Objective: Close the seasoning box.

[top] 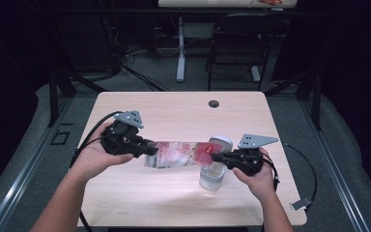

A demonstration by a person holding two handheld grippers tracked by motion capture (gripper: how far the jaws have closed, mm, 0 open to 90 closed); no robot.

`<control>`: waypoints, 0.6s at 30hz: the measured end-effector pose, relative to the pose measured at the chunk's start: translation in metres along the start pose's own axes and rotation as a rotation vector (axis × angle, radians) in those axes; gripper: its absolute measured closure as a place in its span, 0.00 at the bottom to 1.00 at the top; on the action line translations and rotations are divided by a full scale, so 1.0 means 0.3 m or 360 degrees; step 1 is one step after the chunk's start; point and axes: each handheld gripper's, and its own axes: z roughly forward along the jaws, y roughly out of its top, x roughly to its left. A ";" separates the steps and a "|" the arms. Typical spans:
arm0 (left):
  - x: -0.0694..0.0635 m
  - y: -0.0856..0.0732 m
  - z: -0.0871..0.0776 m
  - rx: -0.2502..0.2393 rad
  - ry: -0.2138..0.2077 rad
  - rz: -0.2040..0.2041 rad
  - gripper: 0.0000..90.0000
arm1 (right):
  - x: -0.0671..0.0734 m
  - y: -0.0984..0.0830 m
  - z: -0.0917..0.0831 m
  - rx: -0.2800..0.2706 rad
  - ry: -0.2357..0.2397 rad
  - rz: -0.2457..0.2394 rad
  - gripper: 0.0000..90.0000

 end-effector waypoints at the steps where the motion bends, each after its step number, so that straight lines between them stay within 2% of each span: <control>1: 0.000 0.001 0.000 -0.0002 -0.0002 -0.0001 0.85 | 0.000 0.000 0.000 0.0000 -0.0001 0.0001 0.97; 18: 0.002 0.012 0.000 -0.0013 -0.0006 -0.0004 0.85 | -0.007 -0.006 -0.001 -0.0007 0.0001 0.0013 0.97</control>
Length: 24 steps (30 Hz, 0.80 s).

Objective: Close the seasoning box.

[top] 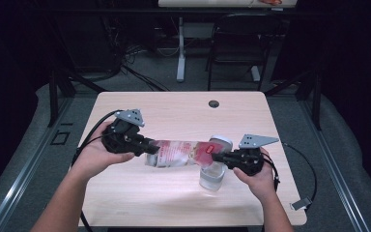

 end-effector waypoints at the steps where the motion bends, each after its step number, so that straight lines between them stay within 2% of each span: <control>1: 0.000 0.000 0.000 0.0000 0.0001 -0.0003 0.85 | 0.000 0.000 0.000 0.0001 0.0000 0.0000 0.97; 24: 0.004 0.009 0.000 -0.0003 -0.0005 -0.0003 0.85 | -0.002 -0.005 0.002 0.0008 -0.0015 -0.0002 0.97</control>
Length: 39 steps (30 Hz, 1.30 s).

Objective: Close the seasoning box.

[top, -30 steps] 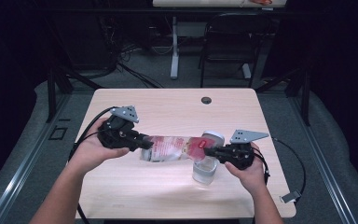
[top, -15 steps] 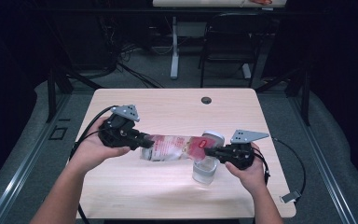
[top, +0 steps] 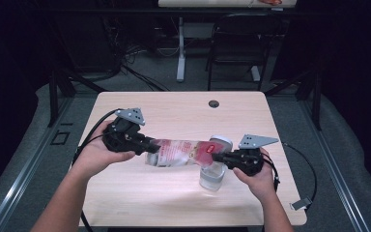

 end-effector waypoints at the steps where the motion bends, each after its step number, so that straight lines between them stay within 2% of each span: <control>1: 0.000 0.001 0.000 0.0001 0.0002 -0.0001 0.85 | 0.000 0.000 0.000 0.0001 0.0000 0.0000 0.97; 39: -0.005 0.024 -0.001 0.0004 0.0001 0.0014 0.85 | -0.006 -0.006 0.001 0.0008 -0.0005 0.0010 0.96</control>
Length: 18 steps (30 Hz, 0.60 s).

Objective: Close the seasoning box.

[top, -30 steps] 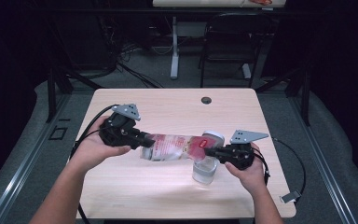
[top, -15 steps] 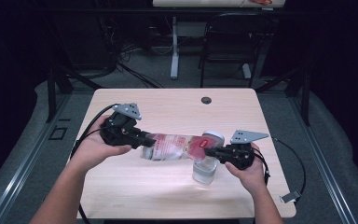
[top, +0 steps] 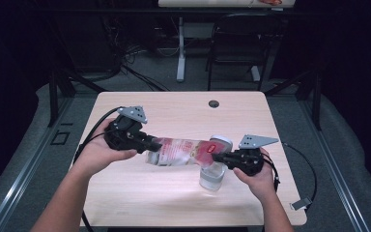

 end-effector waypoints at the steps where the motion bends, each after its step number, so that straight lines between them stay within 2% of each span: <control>1: 0.000 0.001 0.000 0.0003 -0.0001 0.0006 0.85 | 0.000 0.000 0.000 -0.0001 0.0000 0.0001 0.96; 18: -0.002 0.007 0.001 -0.0011 -0.0003 -0.0002 0.85 | -0.004 -0.004 0.000 -0.0002 -0.0002 0.0011 0.96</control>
